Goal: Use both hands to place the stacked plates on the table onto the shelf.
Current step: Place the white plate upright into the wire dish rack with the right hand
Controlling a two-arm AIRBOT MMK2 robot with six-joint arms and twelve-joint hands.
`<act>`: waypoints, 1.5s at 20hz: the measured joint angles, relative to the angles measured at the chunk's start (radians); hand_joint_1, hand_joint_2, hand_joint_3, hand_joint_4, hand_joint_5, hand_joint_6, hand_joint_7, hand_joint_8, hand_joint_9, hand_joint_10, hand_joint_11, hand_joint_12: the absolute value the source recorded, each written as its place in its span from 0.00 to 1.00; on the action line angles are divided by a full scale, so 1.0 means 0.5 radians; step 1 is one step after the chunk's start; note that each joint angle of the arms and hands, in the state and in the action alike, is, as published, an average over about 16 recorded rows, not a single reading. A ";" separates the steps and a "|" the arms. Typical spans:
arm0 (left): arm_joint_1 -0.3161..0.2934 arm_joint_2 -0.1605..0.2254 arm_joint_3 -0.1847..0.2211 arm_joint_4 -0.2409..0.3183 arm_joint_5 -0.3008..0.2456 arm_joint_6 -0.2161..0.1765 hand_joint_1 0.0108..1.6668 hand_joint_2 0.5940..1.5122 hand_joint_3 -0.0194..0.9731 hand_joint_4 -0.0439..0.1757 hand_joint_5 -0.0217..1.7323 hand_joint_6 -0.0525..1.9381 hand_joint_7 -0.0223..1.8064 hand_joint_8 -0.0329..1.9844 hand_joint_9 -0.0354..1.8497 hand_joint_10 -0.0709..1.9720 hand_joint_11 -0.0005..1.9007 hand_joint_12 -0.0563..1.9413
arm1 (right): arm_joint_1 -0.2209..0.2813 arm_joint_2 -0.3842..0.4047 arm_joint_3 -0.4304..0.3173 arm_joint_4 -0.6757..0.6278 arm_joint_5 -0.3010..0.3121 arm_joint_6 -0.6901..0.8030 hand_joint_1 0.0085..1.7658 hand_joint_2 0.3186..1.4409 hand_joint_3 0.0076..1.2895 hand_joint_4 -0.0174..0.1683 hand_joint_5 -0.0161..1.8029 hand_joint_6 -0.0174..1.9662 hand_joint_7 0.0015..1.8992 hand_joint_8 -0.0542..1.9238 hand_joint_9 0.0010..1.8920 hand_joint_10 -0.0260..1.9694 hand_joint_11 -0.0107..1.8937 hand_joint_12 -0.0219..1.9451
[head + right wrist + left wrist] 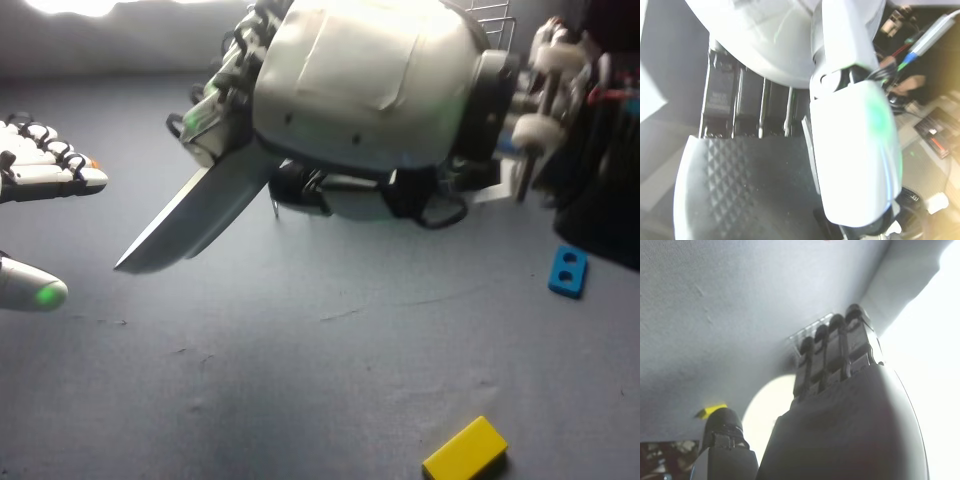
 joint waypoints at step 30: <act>0.003 0.001 -0.012 0.158 -0.162 0.000 0.01 0.52 0.03 0.23 0.05 0.03 0.05 0.02 0.04 0.04 0.01 0.03 | 0.334 0.217 0.113 1.143 -0.461 0.132 0.77 0.60 0.00 0.05 0.49 0.51 0.53 0.54 0.50 0.57 0.44 0.65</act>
